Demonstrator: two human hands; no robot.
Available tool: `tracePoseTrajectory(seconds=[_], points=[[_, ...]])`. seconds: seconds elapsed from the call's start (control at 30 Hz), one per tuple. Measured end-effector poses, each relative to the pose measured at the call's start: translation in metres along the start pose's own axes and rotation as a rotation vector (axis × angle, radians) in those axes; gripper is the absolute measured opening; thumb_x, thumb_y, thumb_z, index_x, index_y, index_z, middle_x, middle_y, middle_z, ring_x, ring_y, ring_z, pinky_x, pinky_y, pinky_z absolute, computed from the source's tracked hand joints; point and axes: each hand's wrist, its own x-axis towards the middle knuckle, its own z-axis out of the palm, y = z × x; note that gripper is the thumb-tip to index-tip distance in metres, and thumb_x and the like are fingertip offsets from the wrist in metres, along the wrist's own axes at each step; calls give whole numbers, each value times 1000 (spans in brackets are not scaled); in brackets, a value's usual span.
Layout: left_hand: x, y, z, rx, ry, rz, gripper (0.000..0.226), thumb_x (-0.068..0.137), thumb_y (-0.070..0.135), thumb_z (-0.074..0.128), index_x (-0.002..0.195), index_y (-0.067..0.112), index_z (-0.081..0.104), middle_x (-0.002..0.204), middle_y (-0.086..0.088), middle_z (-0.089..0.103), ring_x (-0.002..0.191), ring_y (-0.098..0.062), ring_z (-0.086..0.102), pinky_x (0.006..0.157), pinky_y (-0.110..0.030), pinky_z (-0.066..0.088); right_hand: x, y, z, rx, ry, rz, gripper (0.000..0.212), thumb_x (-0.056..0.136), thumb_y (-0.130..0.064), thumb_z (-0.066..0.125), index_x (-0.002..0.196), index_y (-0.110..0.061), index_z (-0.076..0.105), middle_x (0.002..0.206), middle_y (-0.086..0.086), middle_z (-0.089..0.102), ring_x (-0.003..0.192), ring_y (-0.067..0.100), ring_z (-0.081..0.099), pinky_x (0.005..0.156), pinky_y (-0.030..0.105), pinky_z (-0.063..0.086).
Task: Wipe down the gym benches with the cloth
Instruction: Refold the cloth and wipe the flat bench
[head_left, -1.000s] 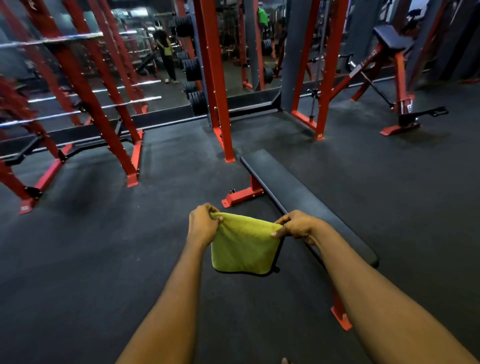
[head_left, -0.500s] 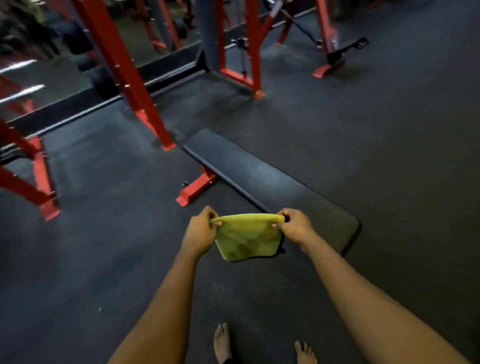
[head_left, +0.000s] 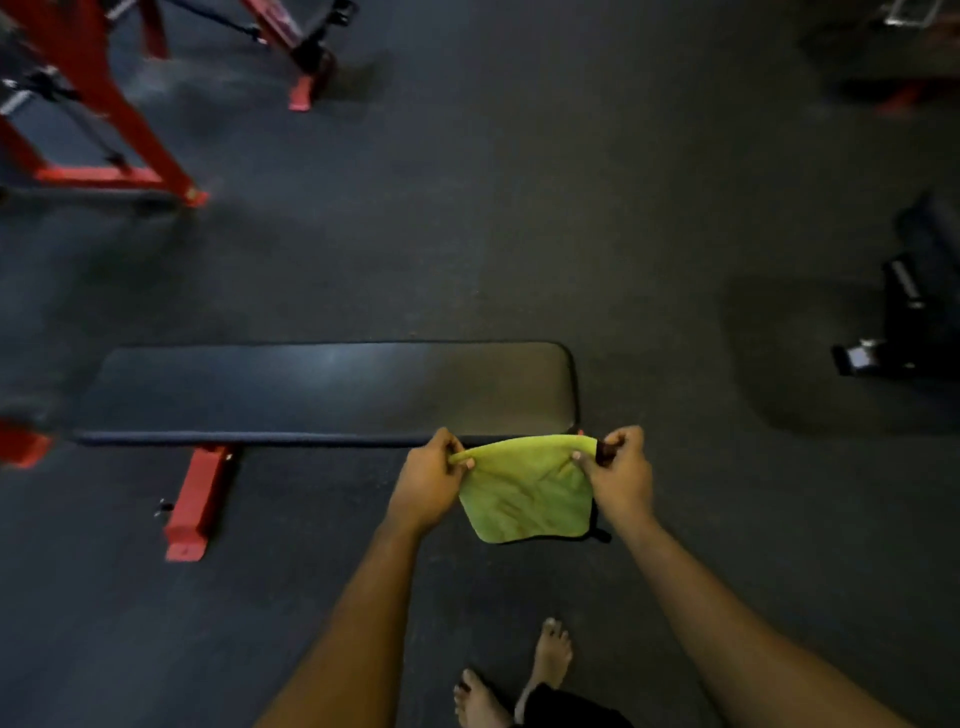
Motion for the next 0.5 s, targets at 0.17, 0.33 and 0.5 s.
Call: tracePoseTrajectory(seconds=[0.17,0.33,0.5], points=[[44,2,31,42,-125,27,12,91,20,67,90,14,56,76,-1,63,66,-12,57,56,-26,44,29,25,13,27,93,84,36,83,-11,77,94,-12,43,75,-4,53,74,24,56,62,29,34],[90,-8,48,91,-192,42,14,89,19,69,88,15,56,77,-2,64,67,-14,59,63,-35,50,61,33,38,-10,172,71,36,82,-8,76,93,-13,43,74,-7,50,71,21,54,58,29,34],[184,-18,67,110,-235,139,12,90,17,68,91,11,57,80,-4,65,69,-14,59,64,-31,48,129,38,78,-42,376,-3,35,79,-7,76,97,-15,48,93,6,59,85,28,59,70,30,40]])
